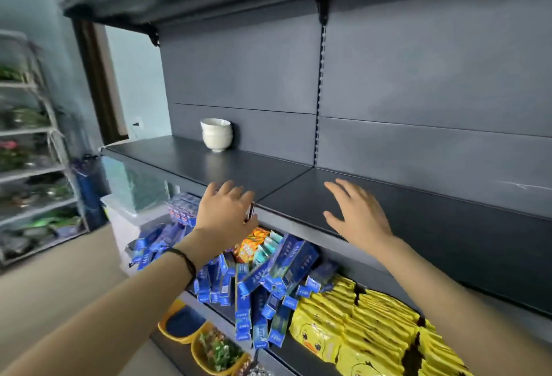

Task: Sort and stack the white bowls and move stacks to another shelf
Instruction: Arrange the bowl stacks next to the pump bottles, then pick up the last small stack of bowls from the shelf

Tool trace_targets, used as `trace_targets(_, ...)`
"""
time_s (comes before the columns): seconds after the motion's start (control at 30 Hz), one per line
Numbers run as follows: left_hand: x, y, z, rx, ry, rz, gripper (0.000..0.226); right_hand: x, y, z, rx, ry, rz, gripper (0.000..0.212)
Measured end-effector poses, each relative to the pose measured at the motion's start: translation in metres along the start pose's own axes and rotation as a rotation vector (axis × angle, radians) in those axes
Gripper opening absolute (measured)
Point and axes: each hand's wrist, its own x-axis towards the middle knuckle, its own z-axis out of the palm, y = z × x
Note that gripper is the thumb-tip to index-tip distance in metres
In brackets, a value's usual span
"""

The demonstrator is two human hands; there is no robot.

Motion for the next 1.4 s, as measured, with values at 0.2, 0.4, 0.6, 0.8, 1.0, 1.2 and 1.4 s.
trace_targets(0.2,0.011,-0.08,0.051,0.053,-0.075,-0.099,0.06,0.079,-0.06,0.046,0.026,-0.07,-0.116,0.057)
trace_targets(0.4,0.072,-0.139,0.106,0.048,-0.002,-0.109,0.055,0.181,-0.091,0.1,-0.005,-0.116,-0.136,0.059)
trace_targets(0.6,0.149,-0.192,0.152,0.042,0.027,-0.091,0.052,0.268,-0.107,0.141,-0.008,-0.094,-0.105,0.057)
trace_targets(0.8,0.191,-0.225,0.209,-0.072,-0.015,-0.135,0.061,0.325,-0.121,0.18,0.012,-0.135,-0.074,0.057)
trace_targets(1.0,0.244,-0.259,0.256,-0.443,-0.127,-0.269,0.07,0.375,-0.132,0.223,0.085,-0.163,0.007,0.056)
trace_targets(1.2,0.315,-0.298,0.296,-1.317,-0.031,-0.386,0.086,0.443,-0.145,0.261,0.293,-0.18,0.258,0.062)
trace_targets(1.4,0.385,-0.343,0.341,-1.659,-0.006,-0.326,0.108,0.506,-0.175,0.304,0.832,-0.11,0.416,0.087)
